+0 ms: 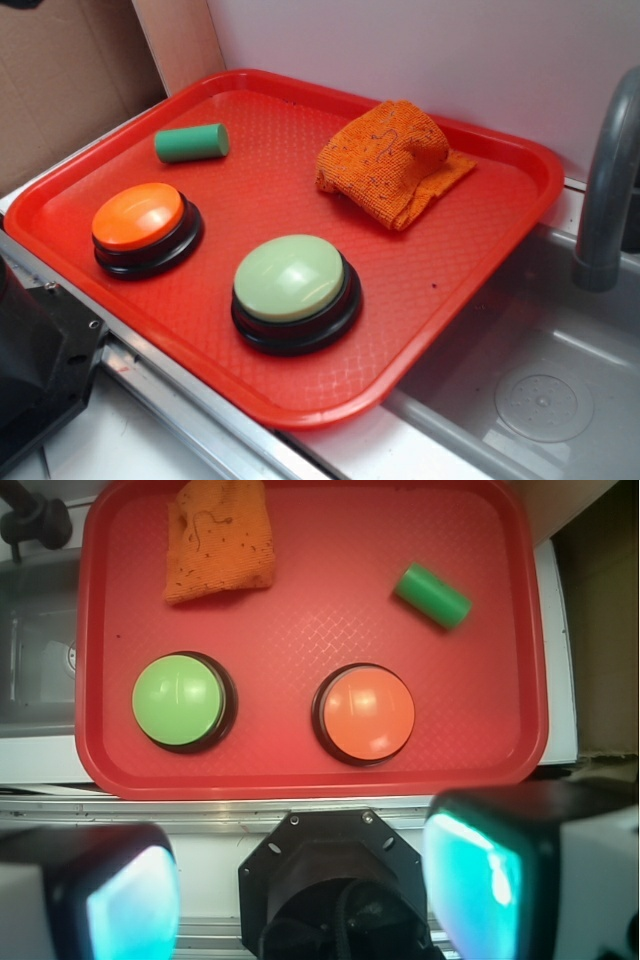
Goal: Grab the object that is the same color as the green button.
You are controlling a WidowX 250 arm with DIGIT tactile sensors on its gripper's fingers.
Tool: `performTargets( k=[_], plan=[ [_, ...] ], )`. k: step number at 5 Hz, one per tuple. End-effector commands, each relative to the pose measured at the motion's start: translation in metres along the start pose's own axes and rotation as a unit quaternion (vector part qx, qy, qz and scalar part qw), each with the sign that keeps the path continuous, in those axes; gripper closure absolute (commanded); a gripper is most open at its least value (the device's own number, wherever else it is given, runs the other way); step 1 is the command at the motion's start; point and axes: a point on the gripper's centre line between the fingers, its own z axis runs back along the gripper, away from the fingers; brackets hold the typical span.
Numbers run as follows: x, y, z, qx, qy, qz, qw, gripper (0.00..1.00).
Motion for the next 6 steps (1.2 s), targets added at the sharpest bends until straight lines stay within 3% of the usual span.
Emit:
performTargets(
  k=[1, 3, 5, 6],
  plan=[
    [0.0, 0.0, 0.0, 0.0, 0.0, 0.0, 1.0, 0.0],
    [0.015, 0.027, -0.011, 0.008, -0.024, -0.111, 0.994, 0.0],
    [0.043, 0.067, -0.014, 0.043, -0.016, -0.224, 0.974, 0.0],
    [0.058, 0.081, -0.023, 0.039, -0.025, -0.259, 0.965, 0.0]
  ],
)
